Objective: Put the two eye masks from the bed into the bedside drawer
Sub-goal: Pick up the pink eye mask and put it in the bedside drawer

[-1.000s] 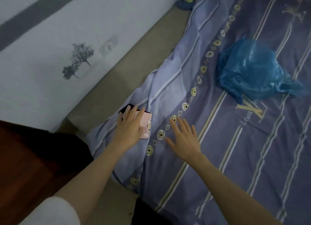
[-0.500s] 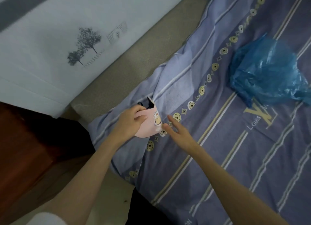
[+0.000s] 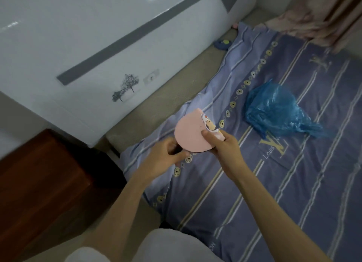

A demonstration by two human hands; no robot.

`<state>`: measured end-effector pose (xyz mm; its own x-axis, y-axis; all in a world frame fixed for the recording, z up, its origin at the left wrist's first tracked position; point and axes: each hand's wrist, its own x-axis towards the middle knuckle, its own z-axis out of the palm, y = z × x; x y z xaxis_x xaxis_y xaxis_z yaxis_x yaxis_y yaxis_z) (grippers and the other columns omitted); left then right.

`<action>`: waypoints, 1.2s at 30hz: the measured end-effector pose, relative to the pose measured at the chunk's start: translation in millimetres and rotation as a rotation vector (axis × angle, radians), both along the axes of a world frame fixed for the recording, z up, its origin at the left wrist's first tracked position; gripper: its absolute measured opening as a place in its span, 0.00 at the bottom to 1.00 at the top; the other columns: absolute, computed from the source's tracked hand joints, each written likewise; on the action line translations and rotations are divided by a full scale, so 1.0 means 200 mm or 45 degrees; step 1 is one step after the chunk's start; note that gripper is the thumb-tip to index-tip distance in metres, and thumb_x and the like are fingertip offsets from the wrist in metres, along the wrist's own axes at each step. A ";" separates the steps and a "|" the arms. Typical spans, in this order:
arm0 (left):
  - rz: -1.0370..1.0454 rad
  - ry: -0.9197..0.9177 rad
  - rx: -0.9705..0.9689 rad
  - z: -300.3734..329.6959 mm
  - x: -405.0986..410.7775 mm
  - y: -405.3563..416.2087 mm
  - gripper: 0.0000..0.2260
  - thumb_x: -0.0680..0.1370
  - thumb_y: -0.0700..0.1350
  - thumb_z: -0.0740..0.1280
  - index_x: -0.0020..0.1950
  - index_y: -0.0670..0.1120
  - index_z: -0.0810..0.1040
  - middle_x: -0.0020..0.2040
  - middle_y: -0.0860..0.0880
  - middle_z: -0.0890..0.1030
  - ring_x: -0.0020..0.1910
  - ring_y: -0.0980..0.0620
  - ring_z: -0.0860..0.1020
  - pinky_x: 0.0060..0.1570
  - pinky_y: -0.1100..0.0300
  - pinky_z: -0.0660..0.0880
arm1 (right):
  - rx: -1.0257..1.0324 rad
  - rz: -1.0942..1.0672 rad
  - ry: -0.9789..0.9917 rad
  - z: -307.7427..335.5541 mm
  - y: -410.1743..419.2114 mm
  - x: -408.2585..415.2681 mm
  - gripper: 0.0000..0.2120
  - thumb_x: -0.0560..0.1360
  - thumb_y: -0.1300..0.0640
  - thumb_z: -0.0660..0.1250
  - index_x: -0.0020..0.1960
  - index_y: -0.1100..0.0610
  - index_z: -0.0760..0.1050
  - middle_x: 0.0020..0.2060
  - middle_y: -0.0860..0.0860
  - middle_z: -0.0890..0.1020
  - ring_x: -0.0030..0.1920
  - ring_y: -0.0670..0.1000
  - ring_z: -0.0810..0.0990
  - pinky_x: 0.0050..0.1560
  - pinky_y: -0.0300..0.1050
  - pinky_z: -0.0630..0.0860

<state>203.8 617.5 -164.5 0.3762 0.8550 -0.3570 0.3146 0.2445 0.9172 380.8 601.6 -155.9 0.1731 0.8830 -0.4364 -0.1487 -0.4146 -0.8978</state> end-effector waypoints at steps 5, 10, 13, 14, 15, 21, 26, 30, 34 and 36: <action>0.159 -0.160 -0.073 0.13 -0.11 -0.04 0.10 0.73 0.45 0.69 0.31 0.46 0.77 0.25 0.53 0.77 0.29 0.57 0.75 0.35 0.69 0.74 | -0.027 -0.281 0.334 0.10 -0.05 0.07 0.03 0.74 0.58 0.66 0.44 0.57 0.78 0.32 0.47 0.85 0.32 0.44 0.82 0.31 0.36 0.78; 0.631 -1.305 -0.526 0.27 -0.19 -0.01 0.10 0.73 0.45 0.63 0.39 0.46 0.83 0.29 0.53 0.81 0.34 0.56 0.80 0.44 0.59 0.81 | 0.055 -0.251 0.410 0.15 -0.12 0.07 0.05 0.75 0.58 0.63 0.46 0.56 0.78 0.37 0.47 0.85 0.36 0.44 0.82 0.36 0.35 0.79; 0.593 -1.219 -0.431 0.32 -0.16 -0.01 0.14 0.77 0.37 0.55 0.50 0.44 0.81 0.41 0.50 0.86 0.38 0.55 0.83 0.39 0.60 0.81 | 0.107 -0.176 0.370 0.17 -0.15 0.04 0.05 0.75 0.57 0.64 0.48 0.55 0.78 0.41 0.48 0.84 0.40 0.45 0.82 0.42 0.37 0.81; 0.572 -1.090 -0.358 0.33 -0.15 -0.01 0.15 0.77 0.35 0.54 0.51 0.45 0.79 0.43 0.49 0.86 0.36 0.55 0.83 0.37 0.62 0.80 | 0.125 -0.151 0.324 0.18 -0.16 0.03 0.05 0.75 0.57 0.64 0.48 0.54 0.78 0.43 0.49 0.84 0.42 0.46 0.82 0.45 0.39 0.81; 0.550 -0.946 -0.276 0.33 -0.14 -0.02 0.16 0.77 0.32 0.54 0.52 0.46 0.78 0.44 0.50 0.85 0.33 0.54 0.83 0.36 0.63 0.80 | 0.142 -0.122 0.267 0.19 -0.17 0.02 0.05 0.75 0.57 0.64 0.49 0.53 0.78 0.45 0.50 0.84 0.44 0.47 0.81 0.49 0.43 0.80; 0.372 -0.382 0.039 0.33 -0.13 -0.03 0.12 0.74 0.36 0.66 0.51 0.51 0.80 0.40 0.58 0.86 0.29 0.54 0.81 0.32 0.65 0.79 | 0.186 0.017 0.146 0.26 -0.18 0.00 0.07 0.75 0.62 0.63 0.48 0.54 0.78 0.48 0.53 0.82 0.48 0.50 0.80 0.54 0.46 0.79; 0.210 -0.215 0.004 0.36 -0.10 -0.05 0.09 0.71 0.42 0.71 0.40 0.58 0.81 0.37 0.58 0.84 0.33 0.61 0.81 0.35 0.68 0.79 | 0.183 0.157 0.034 0.33 -0.17 -0.03 0.08 0.74 0.64 0.61 0.48 0.56 0.78 0.48 0.61 0.79 0.49 0.52 0.77 0.58 0.54 0.77; 0.234 -0.193 0.118 0.42 -0.11 -0.07 0.13 0.72 0.39 0.68 0.40 0.59 0.79 0.34 0.65 0.83 0.37 0.69 0.79 0.36 0.77 0.73 | 0.195 0.361 -0.268 0.35 -0.15 -0.04 0.06 0.73 0.64 0.62 0.46 0.66 0.75 0.40 0.61 0.73 0.44 0.55 0.71 0.47 0.56 0.74; 0.359 -0.199 0.157 0.44 -0.14 -0.13 0.11 0.73 0.37 0.67 0.47 0.52 0.81 0.37 0.62 0.82 0.36 0.67 0.80 0.38 0.74 0.76 | 0.204 0.655 -0.478 0.36 -0.13 -0.07 0.07 0.74 0.61 0.62 0.45 0.65 0.75 0.37 0.59 0.72 0.39 0.56 0.68 0.42 0.51 0.66; 0.443 -0.183 0.152 0.44 -0.16 -0.17 0.10 0.74 0.36 0.66 0.54 0.44 0.80 0.39 0.56 0.84 0.41 0.61 0.81 0.46 0.66 0.78 | 0.222 0.780 -0.558 0.36 -0.11 -0.10 0.09 0.74 0.61 0.62 0.47 0.68 0.75 0.37 0.59 0.73 0.38 0.55 0.68 0.40 0.49 0.66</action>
